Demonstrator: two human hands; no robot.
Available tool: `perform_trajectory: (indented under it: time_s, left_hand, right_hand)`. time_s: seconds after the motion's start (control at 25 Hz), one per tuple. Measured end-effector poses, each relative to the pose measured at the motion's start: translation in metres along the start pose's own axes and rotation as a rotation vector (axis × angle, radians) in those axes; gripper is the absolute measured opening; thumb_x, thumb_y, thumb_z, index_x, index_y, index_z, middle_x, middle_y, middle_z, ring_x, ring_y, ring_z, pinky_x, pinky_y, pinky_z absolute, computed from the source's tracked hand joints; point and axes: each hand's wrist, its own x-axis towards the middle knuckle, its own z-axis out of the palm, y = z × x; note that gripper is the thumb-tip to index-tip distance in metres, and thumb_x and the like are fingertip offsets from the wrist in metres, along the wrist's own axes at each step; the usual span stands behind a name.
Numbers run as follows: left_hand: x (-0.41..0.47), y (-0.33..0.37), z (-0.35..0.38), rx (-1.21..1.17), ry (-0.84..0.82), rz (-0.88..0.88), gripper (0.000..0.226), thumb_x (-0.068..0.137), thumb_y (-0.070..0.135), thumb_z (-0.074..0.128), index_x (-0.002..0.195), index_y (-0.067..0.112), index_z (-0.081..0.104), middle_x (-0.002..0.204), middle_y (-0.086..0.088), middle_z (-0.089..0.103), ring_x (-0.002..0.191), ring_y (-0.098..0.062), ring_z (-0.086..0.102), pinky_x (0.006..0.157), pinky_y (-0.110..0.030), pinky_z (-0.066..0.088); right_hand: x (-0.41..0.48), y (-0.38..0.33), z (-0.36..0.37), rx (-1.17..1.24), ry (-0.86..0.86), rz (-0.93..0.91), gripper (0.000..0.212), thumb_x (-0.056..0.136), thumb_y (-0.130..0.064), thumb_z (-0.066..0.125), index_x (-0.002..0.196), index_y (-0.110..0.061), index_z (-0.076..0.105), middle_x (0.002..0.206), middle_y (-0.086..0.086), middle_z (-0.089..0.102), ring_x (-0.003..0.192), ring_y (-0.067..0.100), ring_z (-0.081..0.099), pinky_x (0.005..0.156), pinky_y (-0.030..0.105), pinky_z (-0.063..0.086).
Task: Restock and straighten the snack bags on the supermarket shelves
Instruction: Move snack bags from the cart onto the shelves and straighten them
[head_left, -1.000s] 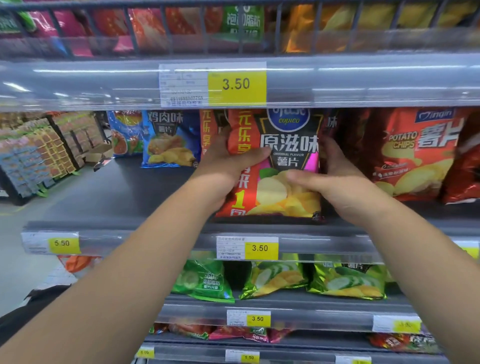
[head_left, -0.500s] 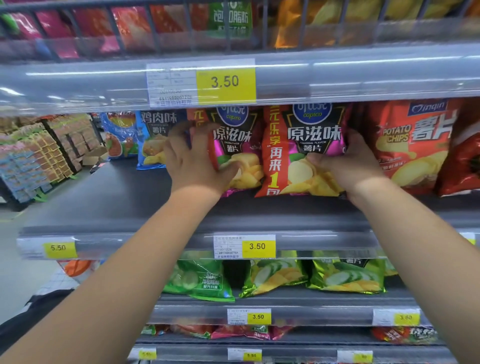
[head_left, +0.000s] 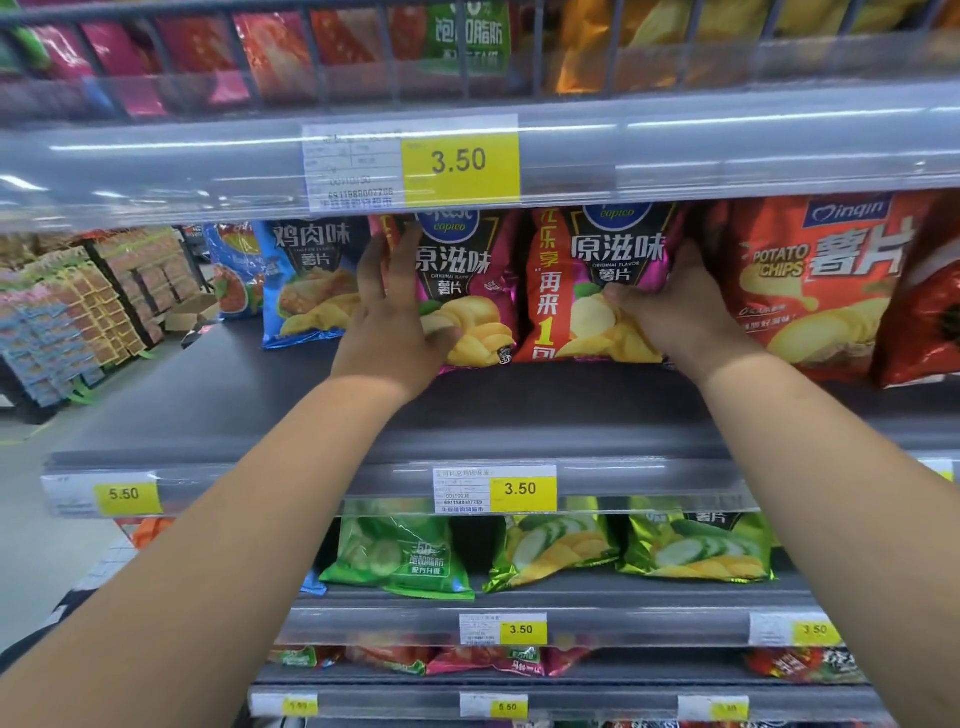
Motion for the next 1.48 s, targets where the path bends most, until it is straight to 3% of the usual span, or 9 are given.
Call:
perform_trajectory:
  time_s: [0.2, 0.24, 0.36, 0.48, 0.64, 0.88, 1.08, 1.24, 1.48]
  left_hand:
    - [0.002, -0.006, 0.002, 0.006, -0.056, -0.019, 0.116, 0.076, 0.038, 0.081, 0.153, 0.041, -0.006, 0.163, -0.001, -0.011, 0.146, -0.033, 0.025, 0.107, -0.048, 0.036]
    - [0.002, -0.007, 0.001, 0.011, -0.055, -0.02, 0.116, 0.076, 0.038, 0.081, 0.152, 0.042, -0.006, 0.163, 0.0, -0.011, 0.145, -0.034, 0.028, 0.106, -0.048, 0.038]
    - [0.003, -0.008, 0.002, 0.004, -0.045, -0.007, 0.116, 0.075, 0.038, 0.081, 0.152, 0.042, -0.006, 0.163, 0.0, -0.009, 0.143, -0.033, 0.031, 0.107, -0.048, 0.038]
    - [0.004, -0.009, 0.003, -0.03, -0.045, 0.001, 0.116, 0.075, 0.034, 0.082, 0.153, 0.039, -0.003, 0.162, -0.003, -0.007, 0.146, -0.029, 0.027, 0.11, -0.043, 0.033]
    - [0.006, -0.01, 0.003, -0.072, -0.072, 0.007, 0.117, 0.075, 0.031, 0.083, 0.154, 0.037, -0.002, 0.162, -0.003, -0.007, 0.147, -0.024, 0.024, 0.11, -0.036, 0.03]
    - [0.005, -0.008, 0.001, -0.054, -0.116, -0.004, 0.117, 0.073, 0.036, 0.083, 0.153, 0.041, -0.002, 0.162, -0.003, -0.009, 0.148, -0.031, 0.02, 0.112, -0.044, 0.029]
    - [-0.014, 0.002, -0.005, 0.198, 0.051, 0.038, 0.096, 0.072, 0.051, 0.077, 0.151, 0.032, 0.026, 0.16, -0.01, 0.006, 0.147, -0.037, 0.005, 0.119, -0.044, 0.005]
    - [-0.044, 0.016, -0.002, 0.157, 0.064, 0.277, 0.08, 0.072, 0.058, 0.06, 0.142, 0.021, 0.047, 0.149, -0.01, 0.04, 0.138, -0.035, 0.033, 0.114, -0.046, 0.025]
    - [-0.082, 0.053, 0.015, 0.158, -0.146, 0.468, 0.072, 0.08, 0.056, 0.055, 0.143, 0.023, 0.043, 0.143, -0.002, 0.048, 0.131, -0.026, 0.044, 0.111, -0.044, 0.037]
  right_hand:
    - [-0.028, -0.013, -0.001, -0.341, 0.134, -0.062, 0.101, 0.081, -0.023, 0.076, 0.154, -0.018, 0.008, 0.155, 0.019, 0.015, 0.139, 0.038, 0.026, 0.111, 0.036, 0.026]
    - [-0.04, -0.014, 0.001, -0.445, 0.193, -0.149, 0.098, 0.08, -0.022, 0.076, 0.154, -0.02, 0.012, 0.155, 0.02, 0.014, 0.138, 0.04, 0.024, 0.111, 0.038, 0.024]
    - [-0.057, -0.006, 0.01, -0.638, 0.277, -0.481, 0.057, 0.075, -0.017, 0.075, 0.128, -0.015, 0.053, 0.131, 0.022, 0.044, 0.114, 0.046, 0.042, 0.087, 0.042, 0.034]
    - [-0.042, -0.003, 0.01, -0.693, -0.024, -0.37, 0.032, 0.08, -0.022, 0.073, 0.108, -0.013, 0.059, 0.121, 0.015, 0.046, 0.109, 0.04, 0.048, 0.083, 0.038, 0.044]
    - [-0.033, 0.001, 0.007, -0.744, -0.166, -0.378, 0.053, 0.072, -0.038, 0.081, 0.112, -0.015, 0.054, 0.125, 0.013, 0.04, 0.114, 0.037, 0.044, 0.097, 0.041, 0.043]
    - [-0.035, -0.007, 0.011, -0.854, -0.19, -0.4, 0.06, 0.074, -0.04, 0.079, 0.121, -0.017, 0.05, 0.129, 0.015, 0.036, 0.119, 0.039, 0.041, 0.096, 0.045, 0.044]
    - [-0.059, -0.006, 0.003, -0.867, -0.137, -0.357, 0.058, 0.078, -0.048, 0.073, 0.126, -0.023, 0.054, 0.131, 0.009, 0.042, 0.123, 0.035, 0.039, 0.095, 0.043, 0.041]
    - [-0.086, 0.001, -0.001, -0.806, 0.049, -0.413, 0.053, 0.076, -0.043, 0.074, 0.12, -0.016, 0.063, 0.123, 0.016, 0.055, 0.109, 0.042, 0.049, 0.088, 0.05, 0.047]
    - [-0.135, 0.017, -0.038, -0.914, 0.291, -0.347, 0.056, 0.079, -0.05, 0.057, 0.125, -0.017, 0.059, 0.114, 0.018, 0.058, 0.106, 0.042, 0.052, 0.092, 0.056, 0.041]
